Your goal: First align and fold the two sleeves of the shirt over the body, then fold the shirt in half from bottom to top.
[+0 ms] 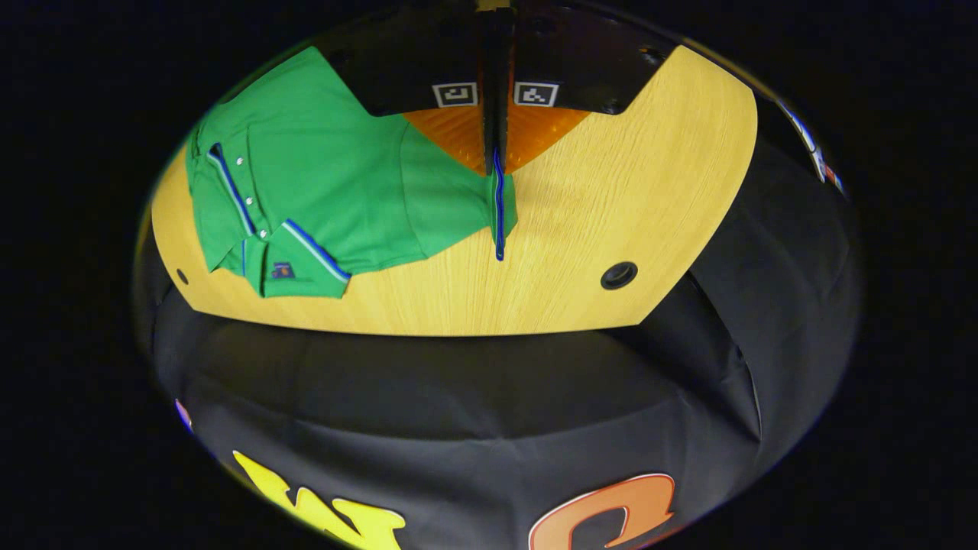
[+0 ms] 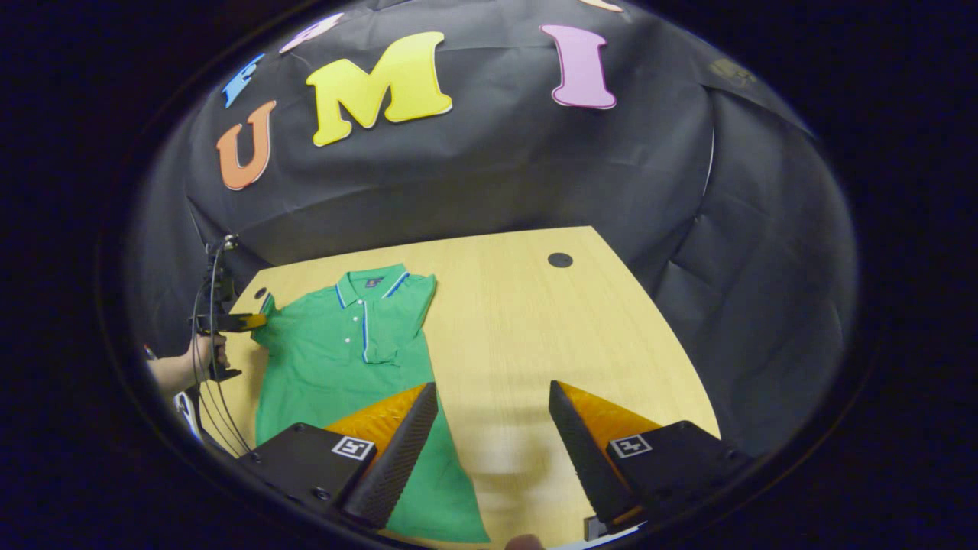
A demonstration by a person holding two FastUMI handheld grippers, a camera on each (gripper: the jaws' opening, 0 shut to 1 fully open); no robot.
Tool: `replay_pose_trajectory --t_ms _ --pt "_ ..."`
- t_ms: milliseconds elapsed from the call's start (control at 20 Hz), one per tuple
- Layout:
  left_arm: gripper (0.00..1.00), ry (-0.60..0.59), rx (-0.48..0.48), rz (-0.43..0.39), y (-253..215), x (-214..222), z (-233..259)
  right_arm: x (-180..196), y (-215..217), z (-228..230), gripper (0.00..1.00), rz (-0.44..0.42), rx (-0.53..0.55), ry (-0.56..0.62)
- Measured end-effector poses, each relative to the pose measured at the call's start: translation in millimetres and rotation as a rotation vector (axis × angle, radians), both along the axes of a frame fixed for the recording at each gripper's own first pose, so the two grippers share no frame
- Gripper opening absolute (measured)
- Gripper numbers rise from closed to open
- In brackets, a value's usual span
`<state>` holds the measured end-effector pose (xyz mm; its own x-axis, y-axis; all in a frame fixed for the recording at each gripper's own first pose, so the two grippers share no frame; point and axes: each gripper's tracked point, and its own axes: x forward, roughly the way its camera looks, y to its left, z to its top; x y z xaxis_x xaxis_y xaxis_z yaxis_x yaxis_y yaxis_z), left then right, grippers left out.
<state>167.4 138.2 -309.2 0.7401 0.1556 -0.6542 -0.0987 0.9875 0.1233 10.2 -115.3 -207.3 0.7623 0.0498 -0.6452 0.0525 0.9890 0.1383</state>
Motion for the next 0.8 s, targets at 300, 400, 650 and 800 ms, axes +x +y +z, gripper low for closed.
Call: replay_pose_trajectory --t_ms 300,400,650,800 --pt "0.03 -0.047 -0.006 -0.054 -32.1 4.1 37.9 -6.3 -2.8 4.9 0.93 -0.014 0.021 -0.025" --pt "0.04 -0.042 -0.015 -0.079 -50.6 2.7 43.5 -11.1 -8.1 6.7 0.95 -0.028 0.027 -0.032" --pt "0.04 -0.011 -0.016 -0.163 -106.6 -1.3 44.4 -23.8 -23.4 9.9 0.95 -0.059 0.025 -0.049" --pt "0.04 -0.002 0.008 -0.199 -136.5 -2.8 37.8 -30.0 -31.1 11.4 0.93 -0.079 0.029 -0.053"
